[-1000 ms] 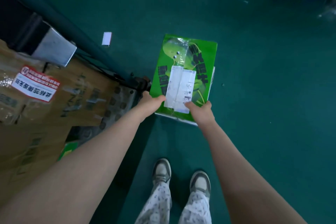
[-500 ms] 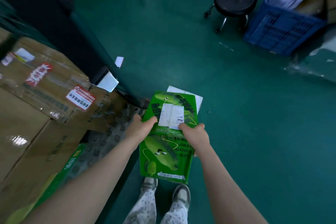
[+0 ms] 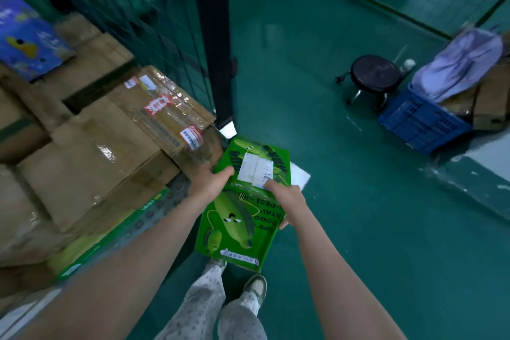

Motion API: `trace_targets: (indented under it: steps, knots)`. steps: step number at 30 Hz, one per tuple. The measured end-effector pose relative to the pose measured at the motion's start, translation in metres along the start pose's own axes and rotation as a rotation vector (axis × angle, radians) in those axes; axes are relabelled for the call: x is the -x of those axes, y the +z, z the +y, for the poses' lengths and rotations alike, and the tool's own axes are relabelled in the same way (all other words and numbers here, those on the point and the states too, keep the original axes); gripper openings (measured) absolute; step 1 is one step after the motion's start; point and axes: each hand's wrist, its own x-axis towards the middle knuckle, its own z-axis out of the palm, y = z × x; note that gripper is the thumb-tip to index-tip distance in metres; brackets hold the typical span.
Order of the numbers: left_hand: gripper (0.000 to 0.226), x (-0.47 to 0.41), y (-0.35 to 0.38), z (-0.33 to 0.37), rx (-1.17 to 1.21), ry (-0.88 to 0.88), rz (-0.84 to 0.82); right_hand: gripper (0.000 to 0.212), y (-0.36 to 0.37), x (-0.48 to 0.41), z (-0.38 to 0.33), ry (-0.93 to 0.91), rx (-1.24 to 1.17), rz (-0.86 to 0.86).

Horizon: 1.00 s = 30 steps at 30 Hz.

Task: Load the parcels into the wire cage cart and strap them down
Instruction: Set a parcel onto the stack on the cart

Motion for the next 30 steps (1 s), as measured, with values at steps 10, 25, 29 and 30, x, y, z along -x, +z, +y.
trace_targets:
  steps: [10,25,29,30]
  knots:
    - [0.067,0.060,-0.085,-0.025,0.023,0.022,0.058,0.058,0.040,0.071,-0.027,-0.045,0.215,-0.162]
    - [0.064,0.076,-0.219,-0.022,0.223,0.107,0.284,0.066,0.123,0.142,-0.118,-0.310,0.284,-0.242]
    - [0.041,0.068,-0.250,-0.024,0.297,0.145,0.323,0.066,0.150,0.160,-0.150,-0.386,0.357,-0.212]
    - [0.039,0.059,-0.259,-0.026,0.346,0.152,0.326,0.064,0.159,0.166,-0.160,-0.413,0.381,-0.197]
